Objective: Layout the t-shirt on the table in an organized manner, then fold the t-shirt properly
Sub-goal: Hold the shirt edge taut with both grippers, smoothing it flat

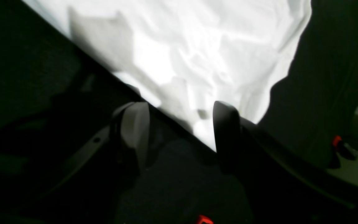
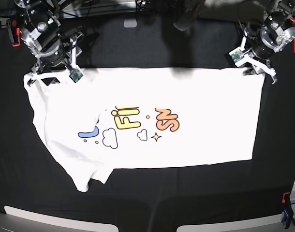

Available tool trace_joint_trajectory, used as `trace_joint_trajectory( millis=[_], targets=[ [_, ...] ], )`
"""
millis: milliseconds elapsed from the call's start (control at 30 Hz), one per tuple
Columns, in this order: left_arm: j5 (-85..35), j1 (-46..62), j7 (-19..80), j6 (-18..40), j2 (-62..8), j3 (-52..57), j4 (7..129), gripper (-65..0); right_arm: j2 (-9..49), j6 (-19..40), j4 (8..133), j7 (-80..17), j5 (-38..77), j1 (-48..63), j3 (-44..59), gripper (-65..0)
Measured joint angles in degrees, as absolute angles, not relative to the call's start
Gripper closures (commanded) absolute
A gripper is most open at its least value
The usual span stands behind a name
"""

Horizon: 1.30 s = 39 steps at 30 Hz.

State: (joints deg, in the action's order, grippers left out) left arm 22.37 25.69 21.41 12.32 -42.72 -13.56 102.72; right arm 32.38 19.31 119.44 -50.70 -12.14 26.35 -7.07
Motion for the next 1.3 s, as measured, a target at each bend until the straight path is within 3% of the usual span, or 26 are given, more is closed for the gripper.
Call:
trace_joint_trajectory(
  millis=[167,233,333,567,667,833,1033,1167,1300],
  targets=[
    [22.35,25.67,21.43,11.97,-42.06,-13.56,102.72,-14.4,32.4,19.33,119.44,-50.94,-10.04,26.35,-7.05,-31.8],
    [22.48,25.45,21.43,11.79,-40.6,-13.56,102.67,-14.0,32.4,22.37,119.44,-52.25,-6.24,26.33,-7.05,-31.8],
    [22.37,24.91,21.67,11.81,-37.98,-13.56,101.43,0.0,32.36,25.23,119.44,-52.4,-3.14,26.52,-7.07,-31.8],
    [21.93,24.58,31.79,11.09,-34.33,-13.56,101.23,0.0,32.86,27.51,119.39,-53.01,-2.83,28.34,-7.05,-31.4],
    [22.2,24.56,32.88,10.94,-32.97,-13.56,101.23,0.0,33.36,28.6,117.34,-48.84,-5.15,30.35,-7.07,-31.4],
    [22.37,24.58,32.82,10.94,-32.53,-13.5,101.23,0.0,35.94,22.41,112.79,-46.41,-13.96,30.17,-7.11,-31.4],
    [22.37,24.58,32.77,10.94,-32.53,-13.5,101.23,0.0,38.83,20.34,105.32,-39.9,-19.94,29.5,-7.11,-31.4],
    [22.37,24.58,32.62,10.92,-32.53,-13.5,101.23,0.0,38.74,15.49,103.55,-38.28,-23.42,29.23,-7.11,-31.4],
    [22.37,24.58,32.62,10.94,-32.53,-13.5,101.23,0.0,38.76,15.59,103.26,-36.18,-23.24,28.21,-7.11,-31.4]
  ],
)
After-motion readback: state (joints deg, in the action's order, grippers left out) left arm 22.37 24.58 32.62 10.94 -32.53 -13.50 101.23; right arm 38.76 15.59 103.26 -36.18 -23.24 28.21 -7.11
